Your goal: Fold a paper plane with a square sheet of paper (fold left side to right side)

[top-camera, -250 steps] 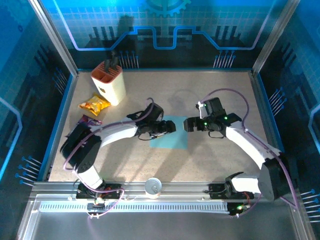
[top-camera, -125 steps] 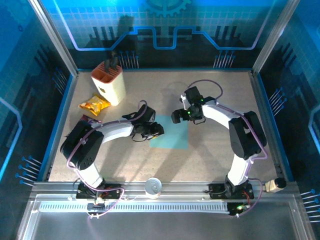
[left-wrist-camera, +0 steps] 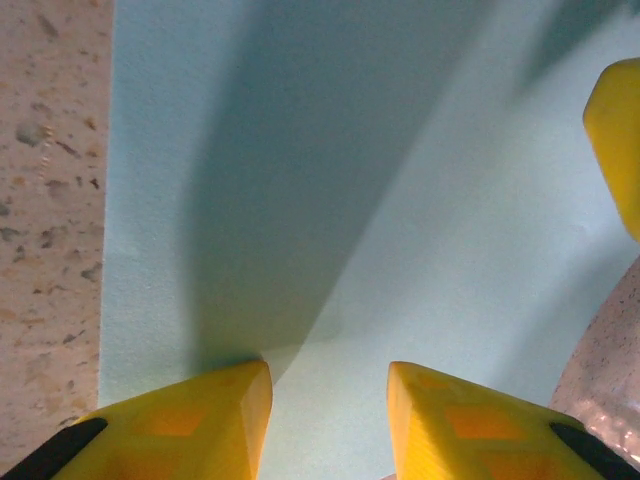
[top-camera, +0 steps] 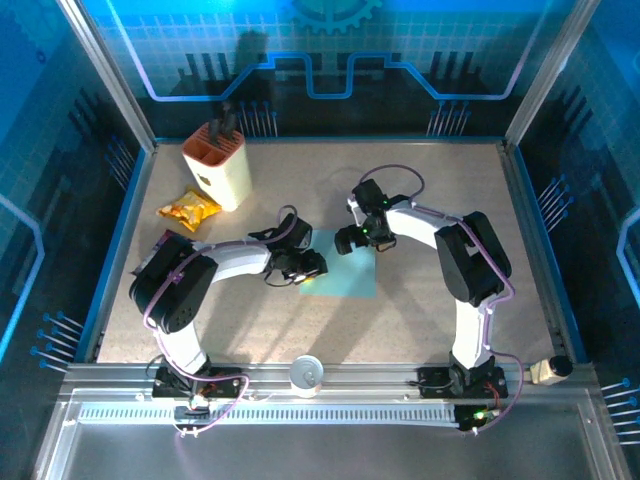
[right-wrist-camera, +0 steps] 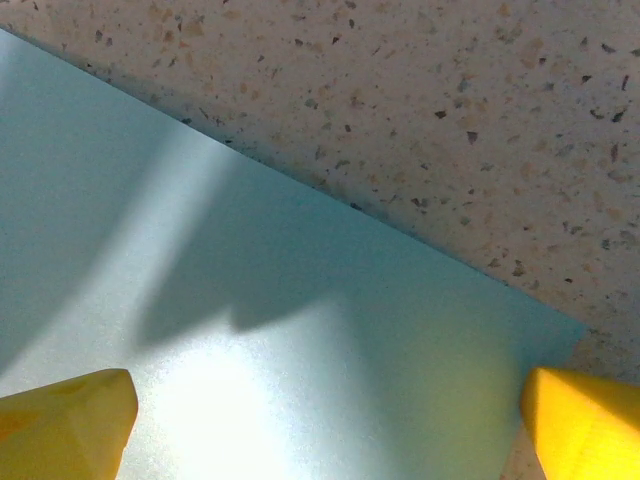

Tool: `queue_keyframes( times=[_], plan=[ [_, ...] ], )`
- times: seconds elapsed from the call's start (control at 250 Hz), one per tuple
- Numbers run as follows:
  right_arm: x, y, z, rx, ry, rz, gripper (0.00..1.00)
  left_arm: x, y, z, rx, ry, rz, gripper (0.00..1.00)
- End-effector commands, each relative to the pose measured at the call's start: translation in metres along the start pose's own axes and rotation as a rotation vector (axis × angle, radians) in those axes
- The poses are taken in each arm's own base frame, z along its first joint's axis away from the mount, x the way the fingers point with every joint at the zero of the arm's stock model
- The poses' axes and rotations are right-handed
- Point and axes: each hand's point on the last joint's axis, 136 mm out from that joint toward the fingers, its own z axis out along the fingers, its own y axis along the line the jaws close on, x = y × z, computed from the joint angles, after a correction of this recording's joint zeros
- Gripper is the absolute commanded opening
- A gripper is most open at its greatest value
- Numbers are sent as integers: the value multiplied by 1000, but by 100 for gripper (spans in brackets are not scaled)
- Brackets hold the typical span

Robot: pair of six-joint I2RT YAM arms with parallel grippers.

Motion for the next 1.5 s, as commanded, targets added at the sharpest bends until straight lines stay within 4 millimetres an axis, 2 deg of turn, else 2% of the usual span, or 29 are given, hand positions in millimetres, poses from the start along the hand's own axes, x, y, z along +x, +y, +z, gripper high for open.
queue_keyframes(
  times=[0.0, 0.208, 0.352, 0.647, 0.851, 0.975, 1.111, 1.227, 1.367, 1.498],
  plan=[
    [27, 11, 11, -11, 95, -21, 100, 15, 25, 13, -62, 44, -51, 40],
    [30, 26, -3, -24, 96, -51, 96, 14, 24, 12, -65, 32, -45, 40],
    [33, 35, -11, -21, 102, -72, 87, 13, 21, 10, -50, 26, -43, 40],
    [34, 46, -28, -84, 80, -76, 46, 8, 7, -4, 1, -8, -34, 42],
    [37, 57, -49, -203, 39, -62, 21, -3, -4, -28, 55, -64, -20, 47],
    [37, 62, -67, -293, 5, -43, 17, -14, -5, -51, 110, -118, -22, 53],
    [32, 62, -98, -402, -58, -14, 17, -27, -5, -80, 212, -185, -4, 63],
    [27, 61, -137, -518, -146, 2, 16, -36, -9, -110, 324, -254, 26, 69],
    [27, 66, -188, -658, -248, -16, 16, -39, -24, -143, 437, -326, 139, 80],
    [37, 79, -230, -763, -299, -79, 16, -33, -52, -173, 607, -341, 257, 83]
  ],
)
